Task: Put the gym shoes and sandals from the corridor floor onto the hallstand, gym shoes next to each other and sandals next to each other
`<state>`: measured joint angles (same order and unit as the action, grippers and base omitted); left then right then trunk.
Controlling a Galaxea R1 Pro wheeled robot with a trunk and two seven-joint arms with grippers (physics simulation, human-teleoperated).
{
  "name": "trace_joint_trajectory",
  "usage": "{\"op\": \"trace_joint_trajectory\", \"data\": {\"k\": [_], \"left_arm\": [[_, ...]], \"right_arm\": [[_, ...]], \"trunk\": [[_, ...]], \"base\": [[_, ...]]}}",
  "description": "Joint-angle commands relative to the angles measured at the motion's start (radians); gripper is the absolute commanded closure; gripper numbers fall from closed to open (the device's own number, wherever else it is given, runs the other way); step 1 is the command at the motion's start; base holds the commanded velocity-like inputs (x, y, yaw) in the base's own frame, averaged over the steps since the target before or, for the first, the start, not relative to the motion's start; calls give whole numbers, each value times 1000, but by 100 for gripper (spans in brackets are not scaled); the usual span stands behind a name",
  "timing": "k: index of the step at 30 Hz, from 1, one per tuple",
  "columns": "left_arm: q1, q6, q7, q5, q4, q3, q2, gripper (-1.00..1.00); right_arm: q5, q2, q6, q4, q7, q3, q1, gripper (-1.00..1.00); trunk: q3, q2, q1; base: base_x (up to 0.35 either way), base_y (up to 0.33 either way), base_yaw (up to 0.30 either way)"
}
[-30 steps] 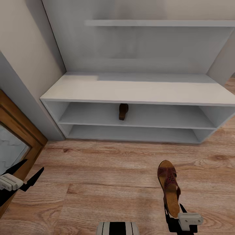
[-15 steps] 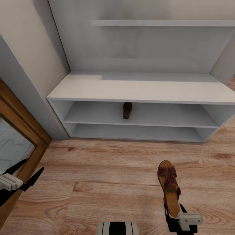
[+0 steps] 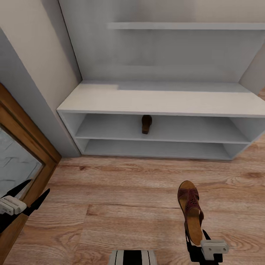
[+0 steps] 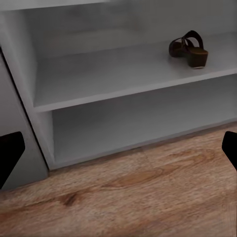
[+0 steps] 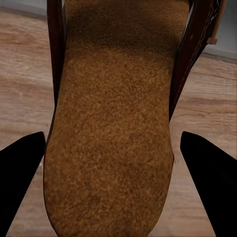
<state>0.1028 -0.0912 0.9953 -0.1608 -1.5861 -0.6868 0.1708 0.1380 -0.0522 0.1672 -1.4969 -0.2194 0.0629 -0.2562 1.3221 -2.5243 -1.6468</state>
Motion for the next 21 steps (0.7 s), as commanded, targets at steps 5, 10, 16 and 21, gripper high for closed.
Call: {"op": "trace_joint_trajectory", "data": {"k": [5,10,16,21], "left_arm": [[0,0,0,0,0,-1,0,-100],[0,-1,0,1,0,-2,0,-100],[0,-1,0,1,0,-2,0,-100],[0,0,0,2,0,0,-1,-100]], "right_arm": [[0,0,0,0,0,0,0,100],[0,0,0,1,0,0,0,100],[0,0,0,1,0,0,0,100],[0,0,0,1,0,0,0,100]], "trunk": [[0,0,0],[0,0,0],[0,0,0],[0,0,0]], "base": [[-1,203,0],[-1,94,0],[0,33,0],[0,11,0]]}}
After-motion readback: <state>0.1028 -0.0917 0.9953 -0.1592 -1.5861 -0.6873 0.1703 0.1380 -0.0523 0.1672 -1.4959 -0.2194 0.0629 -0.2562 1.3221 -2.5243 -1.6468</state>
